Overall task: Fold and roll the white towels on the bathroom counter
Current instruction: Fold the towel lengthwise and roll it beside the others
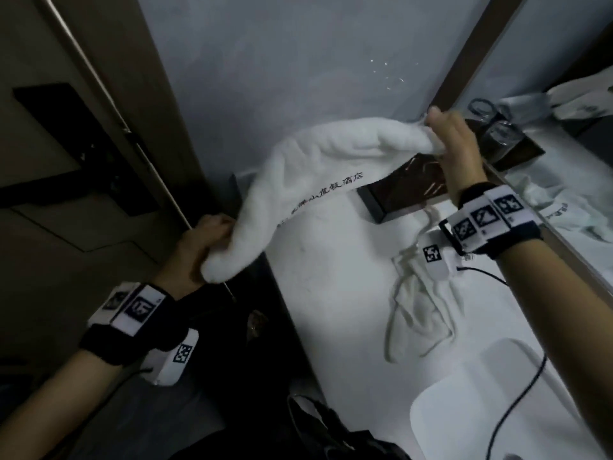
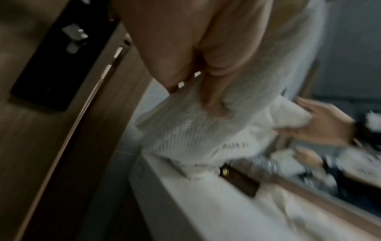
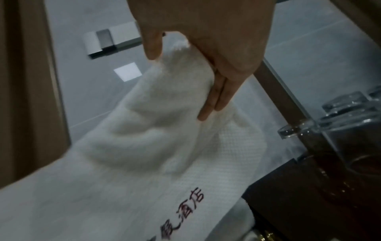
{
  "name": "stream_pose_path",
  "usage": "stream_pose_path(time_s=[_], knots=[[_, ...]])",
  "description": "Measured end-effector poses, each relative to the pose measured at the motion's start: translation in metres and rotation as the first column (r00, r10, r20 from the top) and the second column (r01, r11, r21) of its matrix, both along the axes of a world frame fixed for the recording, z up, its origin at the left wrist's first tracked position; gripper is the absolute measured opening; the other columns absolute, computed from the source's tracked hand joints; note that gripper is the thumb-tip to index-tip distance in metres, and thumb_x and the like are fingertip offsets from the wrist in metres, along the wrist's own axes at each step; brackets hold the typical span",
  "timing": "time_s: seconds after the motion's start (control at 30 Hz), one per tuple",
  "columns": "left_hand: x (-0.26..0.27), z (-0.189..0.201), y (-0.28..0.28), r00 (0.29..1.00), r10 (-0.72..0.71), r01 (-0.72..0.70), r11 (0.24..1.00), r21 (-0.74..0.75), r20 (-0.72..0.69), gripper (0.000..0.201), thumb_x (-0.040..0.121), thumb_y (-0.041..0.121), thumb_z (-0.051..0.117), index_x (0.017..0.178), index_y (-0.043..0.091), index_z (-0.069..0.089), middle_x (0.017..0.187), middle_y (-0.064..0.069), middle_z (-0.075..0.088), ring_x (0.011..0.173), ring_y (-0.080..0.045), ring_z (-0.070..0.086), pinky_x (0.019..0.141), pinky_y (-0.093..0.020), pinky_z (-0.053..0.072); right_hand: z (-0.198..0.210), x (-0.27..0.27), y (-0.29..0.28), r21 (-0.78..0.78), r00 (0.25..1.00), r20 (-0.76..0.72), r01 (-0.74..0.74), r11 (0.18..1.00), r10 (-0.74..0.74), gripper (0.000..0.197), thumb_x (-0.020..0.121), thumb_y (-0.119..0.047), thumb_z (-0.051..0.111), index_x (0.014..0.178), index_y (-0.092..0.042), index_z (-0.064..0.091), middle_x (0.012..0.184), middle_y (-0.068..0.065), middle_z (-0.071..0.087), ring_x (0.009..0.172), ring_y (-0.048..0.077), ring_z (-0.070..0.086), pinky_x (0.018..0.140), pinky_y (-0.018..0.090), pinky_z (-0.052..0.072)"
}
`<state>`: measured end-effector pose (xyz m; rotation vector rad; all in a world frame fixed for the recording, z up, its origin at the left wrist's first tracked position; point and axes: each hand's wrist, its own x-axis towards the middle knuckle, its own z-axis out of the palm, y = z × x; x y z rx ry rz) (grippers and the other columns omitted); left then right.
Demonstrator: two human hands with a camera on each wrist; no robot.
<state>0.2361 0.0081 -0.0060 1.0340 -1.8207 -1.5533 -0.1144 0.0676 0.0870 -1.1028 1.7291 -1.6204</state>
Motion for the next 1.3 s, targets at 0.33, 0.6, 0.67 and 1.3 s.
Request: stream_pose_path(time_s=[0.33,0.6,0.67,1.3], knots=[[-0.043,-0.042,0.069,0.396,-0.358,0.917,0.188,-0.35,0.846,0.057,0.06,0.006,0.063,0.109,0.035,0.06,0.1,0.013,0.062,0.088,-0.012,0.058,0.072,-0.022,0.045,-0.091,-0.023,-0.001,0.567,0.559,-0.71,0.093,0.819,0.428,0.036,0.084,0.008,0.047,0.116,-0.002,0.058,0.13,0.019,0.045,0.11,0.038,0.05,0.087,0.041,0.043],[-0.08,-0.066,0.093,0.423,-0.542,0.876,0.449,-0.175,0.726,0.059,0.083,0.014,0.046,0.136,0.038,0.035,0.119,0.002,0.048,0.114,-0.018,0.041,0.092,-0.032,0.038,-0.138,-0.012,0.086,0.353,0.766,-0.643,0.292,0.889,0.004,0.076,0.072,0.006,0.066,0.137,-0.009,0.03,0.136,0.018,0.026,0.098,0.027,0.049,0.079,0.034,0.05],[-0.09,-0.069,0.099,0.456,-0.546,0.85,0.501,-0.162,0.703,0.053,0.086,0.019,0.047,0.135,0.037,0.037,0.119,0.001,0.047,0.115,-0.017,0.041,0.095,-0.033,0.039,-0.156,0.008,0.113,0.357,0.763,-0.646,0.295,0.886,0.006,0.067,0.072,0.005,0.068,0.131,0.009,0.036,0.128,0.031,0.035,0.109,0.042,0.044,0.093,0.043,0.046],[-0.113,-0.08,0.134,0.439,-0.61,0.885,0.42,-0.201,0.66,0.058,0.086,0.02,0.05,0.139,0.03,0.032,0.116,-0.006,0.043,0.11,-0.023,0.04,0.099,-0.038,0.037,-0.149,-0.071,0.155,0.79,0.685,-0.597,0.411,0.456,0.416,0.068,0.087,-0.003,0.047,0.146,-0.019,0.018,0.157,0.001,0.011,0.145,0.022,0.005,0.118,0.04,0.003]])
